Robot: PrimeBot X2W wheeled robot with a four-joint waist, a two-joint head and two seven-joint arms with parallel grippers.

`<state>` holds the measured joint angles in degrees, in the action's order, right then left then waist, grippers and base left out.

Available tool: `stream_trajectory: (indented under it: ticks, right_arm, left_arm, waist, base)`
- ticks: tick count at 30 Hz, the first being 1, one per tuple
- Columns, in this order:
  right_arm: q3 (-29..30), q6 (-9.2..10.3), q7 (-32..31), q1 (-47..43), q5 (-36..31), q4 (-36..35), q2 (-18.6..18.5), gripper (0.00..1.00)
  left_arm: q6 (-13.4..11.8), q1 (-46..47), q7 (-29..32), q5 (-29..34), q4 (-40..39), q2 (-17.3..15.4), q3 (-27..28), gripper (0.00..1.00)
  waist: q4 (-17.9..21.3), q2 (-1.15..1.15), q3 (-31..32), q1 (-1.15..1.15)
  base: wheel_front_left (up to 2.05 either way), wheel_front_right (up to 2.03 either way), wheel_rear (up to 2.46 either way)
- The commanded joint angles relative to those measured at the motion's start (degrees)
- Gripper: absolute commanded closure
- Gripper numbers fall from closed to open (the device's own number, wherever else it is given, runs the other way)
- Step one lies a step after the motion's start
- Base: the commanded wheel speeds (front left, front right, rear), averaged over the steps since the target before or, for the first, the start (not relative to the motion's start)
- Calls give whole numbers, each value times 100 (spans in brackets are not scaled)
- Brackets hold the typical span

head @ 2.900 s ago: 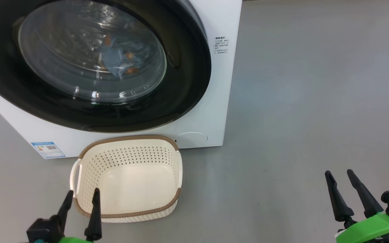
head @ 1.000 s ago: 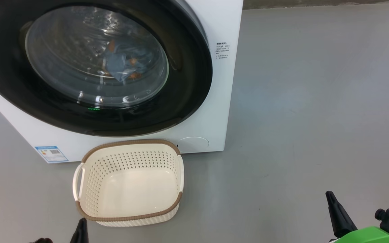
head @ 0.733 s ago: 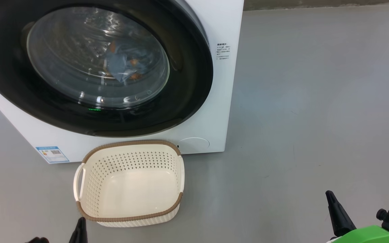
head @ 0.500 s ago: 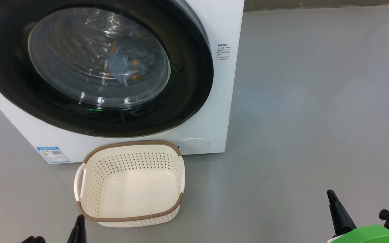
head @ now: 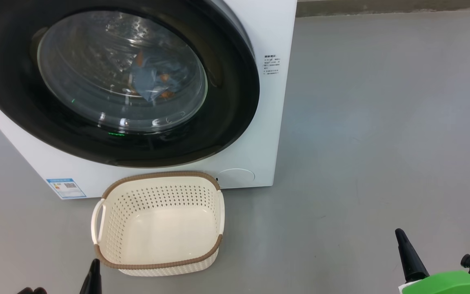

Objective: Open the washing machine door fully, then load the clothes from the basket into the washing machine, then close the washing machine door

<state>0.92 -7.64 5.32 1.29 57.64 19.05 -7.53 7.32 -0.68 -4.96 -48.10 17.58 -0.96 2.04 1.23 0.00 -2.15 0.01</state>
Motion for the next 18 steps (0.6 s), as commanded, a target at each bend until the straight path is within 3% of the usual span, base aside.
stream_trajectory:
  ticks: [1,18]
  right_arm:
    - [8,7,-32,237,132,-173,-50,100]
    - [148,9,-337,305,1044,-263,82,100]
  left_arm:
    - [8,281,35,-154,-170,-106,117,100]
    - [11,392,338,-1310,-219,-129,209,100]
  waist:
    - [-3,0,4,0]
    - [-35,0,57,0]
  base:
    - [0,0,0]
    - [0,0,0]
